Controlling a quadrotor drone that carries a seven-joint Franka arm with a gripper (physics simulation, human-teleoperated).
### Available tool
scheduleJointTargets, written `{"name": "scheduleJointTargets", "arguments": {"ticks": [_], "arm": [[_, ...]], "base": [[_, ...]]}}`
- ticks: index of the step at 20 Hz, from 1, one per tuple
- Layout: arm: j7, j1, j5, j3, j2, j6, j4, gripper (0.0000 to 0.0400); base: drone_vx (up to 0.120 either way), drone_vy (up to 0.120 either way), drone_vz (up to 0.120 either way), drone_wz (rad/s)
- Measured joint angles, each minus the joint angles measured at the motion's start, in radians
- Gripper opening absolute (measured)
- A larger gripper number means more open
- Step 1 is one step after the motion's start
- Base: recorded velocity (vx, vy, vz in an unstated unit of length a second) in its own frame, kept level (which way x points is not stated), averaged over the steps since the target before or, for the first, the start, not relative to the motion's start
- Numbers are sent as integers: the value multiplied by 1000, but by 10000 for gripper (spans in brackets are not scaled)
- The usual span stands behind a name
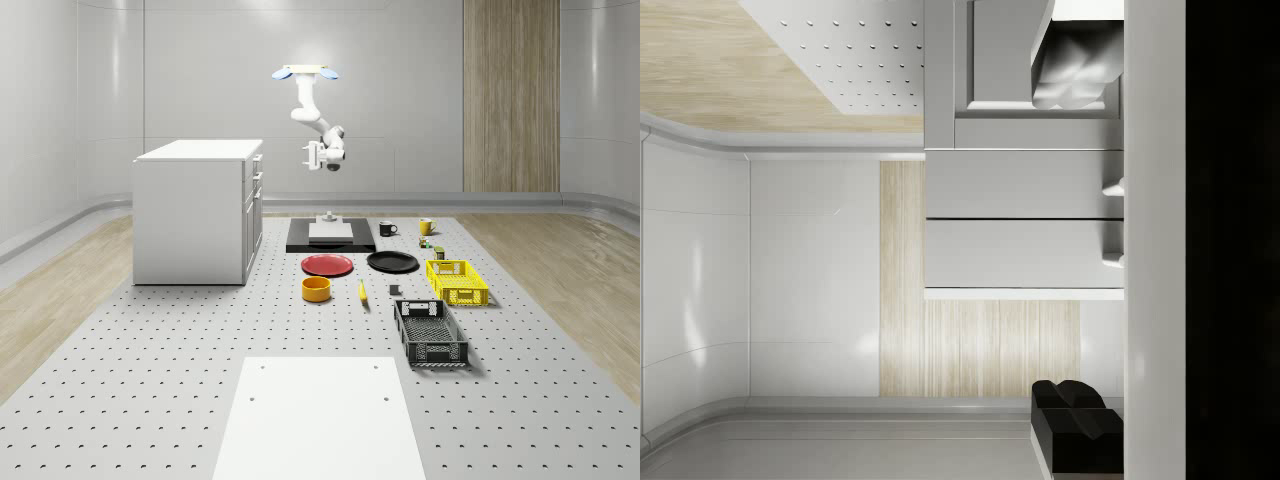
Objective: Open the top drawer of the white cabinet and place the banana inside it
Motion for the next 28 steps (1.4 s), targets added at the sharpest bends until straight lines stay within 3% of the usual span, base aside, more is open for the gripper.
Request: {"name": "scheduleJointTargets", "arguments": {"ticks": [28], "arm": [[34,42,-40,-12,-48,40,-6,400]], "base": [[120,0,0,0]]}}
